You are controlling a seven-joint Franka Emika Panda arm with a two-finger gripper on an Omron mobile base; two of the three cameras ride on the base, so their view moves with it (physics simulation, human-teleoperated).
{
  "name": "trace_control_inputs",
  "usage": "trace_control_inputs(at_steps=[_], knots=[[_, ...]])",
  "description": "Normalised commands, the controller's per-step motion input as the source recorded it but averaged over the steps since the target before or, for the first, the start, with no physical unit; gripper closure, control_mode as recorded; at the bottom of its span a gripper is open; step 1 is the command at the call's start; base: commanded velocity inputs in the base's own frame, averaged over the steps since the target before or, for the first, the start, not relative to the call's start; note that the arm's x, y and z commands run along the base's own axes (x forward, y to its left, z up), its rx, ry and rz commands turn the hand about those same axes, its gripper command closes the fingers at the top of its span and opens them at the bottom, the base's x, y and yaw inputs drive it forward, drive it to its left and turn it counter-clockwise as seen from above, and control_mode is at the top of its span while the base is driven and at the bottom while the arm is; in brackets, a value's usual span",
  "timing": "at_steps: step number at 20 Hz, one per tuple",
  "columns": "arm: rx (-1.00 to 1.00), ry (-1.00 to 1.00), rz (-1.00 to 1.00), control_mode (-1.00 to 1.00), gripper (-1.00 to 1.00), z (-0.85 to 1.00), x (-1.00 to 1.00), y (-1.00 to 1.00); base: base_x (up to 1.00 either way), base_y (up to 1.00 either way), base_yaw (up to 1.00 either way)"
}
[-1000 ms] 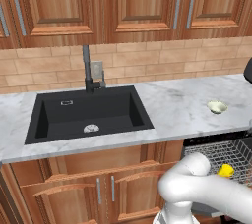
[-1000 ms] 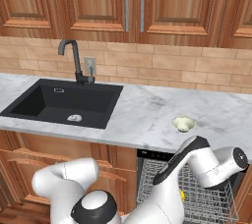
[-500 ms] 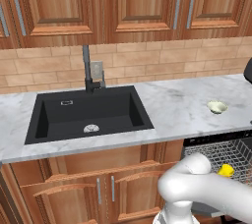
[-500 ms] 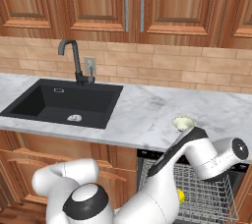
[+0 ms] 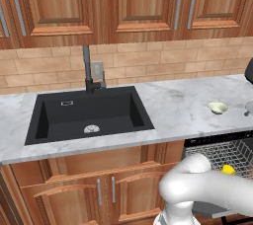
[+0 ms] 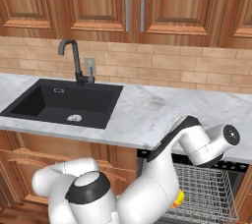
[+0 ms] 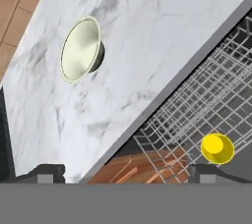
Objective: Pick up the cup and bowl from the counter, place them in the dishwasher, and close the dishwasher door.
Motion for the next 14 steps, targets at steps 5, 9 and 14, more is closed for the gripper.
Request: trace_control_inputs(at_steps=[5, 9, 14], knots=[[0.06, 0.00, 0.00, -1.00, -1.00, 0.10, 0.36, 0.00, 0.00, 0.00, 0.00], [0.05, 0.00, 0.00, -1.00, -1.00, 0.01, 0.27, 0.00, 0.00, 0.00, 0.00], [0.02, 0.00, 0.00, -1.00, -1.00, 0.00, 0.27, 0.00, 0.00, 0.00, 0.00]])
